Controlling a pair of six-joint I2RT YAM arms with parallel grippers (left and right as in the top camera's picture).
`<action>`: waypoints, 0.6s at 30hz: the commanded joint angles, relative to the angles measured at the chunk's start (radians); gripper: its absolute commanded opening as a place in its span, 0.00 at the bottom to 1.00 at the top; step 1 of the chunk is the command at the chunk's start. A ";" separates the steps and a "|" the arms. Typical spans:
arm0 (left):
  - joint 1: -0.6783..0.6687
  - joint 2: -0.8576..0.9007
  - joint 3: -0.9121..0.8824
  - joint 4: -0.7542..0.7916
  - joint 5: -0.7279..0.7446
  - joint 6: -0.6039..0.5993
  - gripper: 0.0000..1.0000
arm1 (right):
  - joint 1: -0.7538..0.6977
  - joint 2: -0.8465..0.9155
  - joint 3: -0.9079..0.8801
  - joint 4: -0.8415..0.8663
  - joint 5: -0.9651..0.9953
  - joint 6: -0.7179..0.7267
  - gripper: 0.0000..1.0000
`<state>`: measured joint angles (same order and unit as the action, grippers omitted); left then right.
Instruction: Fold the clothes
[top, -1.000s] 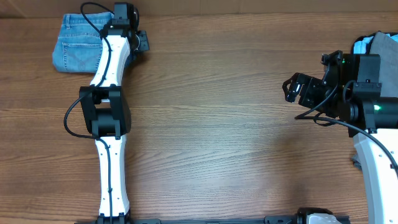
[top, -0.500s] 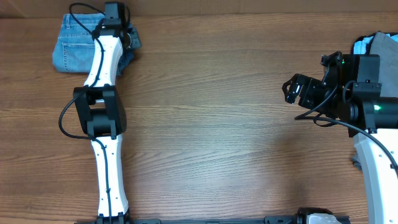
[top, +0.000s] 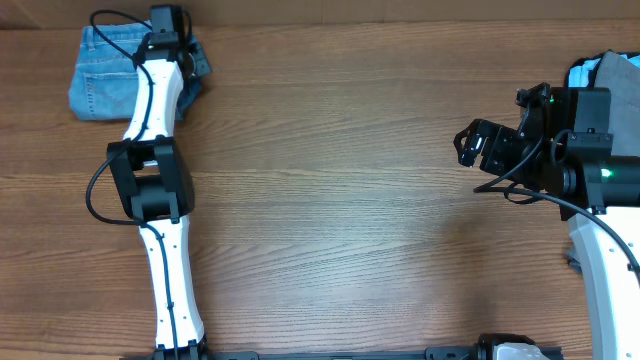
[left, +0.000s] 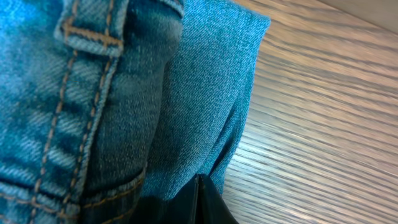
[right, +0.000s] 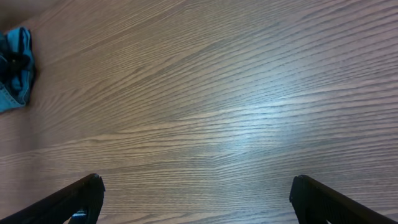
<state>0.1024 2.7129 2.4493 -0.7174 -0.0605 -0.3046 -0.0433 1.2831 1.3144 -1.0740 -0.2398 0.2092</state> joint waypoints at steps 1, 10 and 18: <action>0.056 0.047 0.007 -0.015 -0.074 0.011 0.04 | 0.004 -0.003 -0.008 0.003 -0.009 0.005 1.00; 0.075 0.048 0.007 -0.034 -0.069 0.145 0.04 | 0.004 -0.003 -0.008 0.012 -0.009 0.008 1.00; 0.074 0.020 0.009 -0.101 -0.051 0.171 0.18 | 0.004 -0.003 -0.008 0.016 -0.009 0.008 1.00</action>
<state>0.1570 2.7140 2.4622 -0.7715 -0.0761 -0.1638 -0.0433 1.2831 1.3144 -1.0657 -0.2401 0.2096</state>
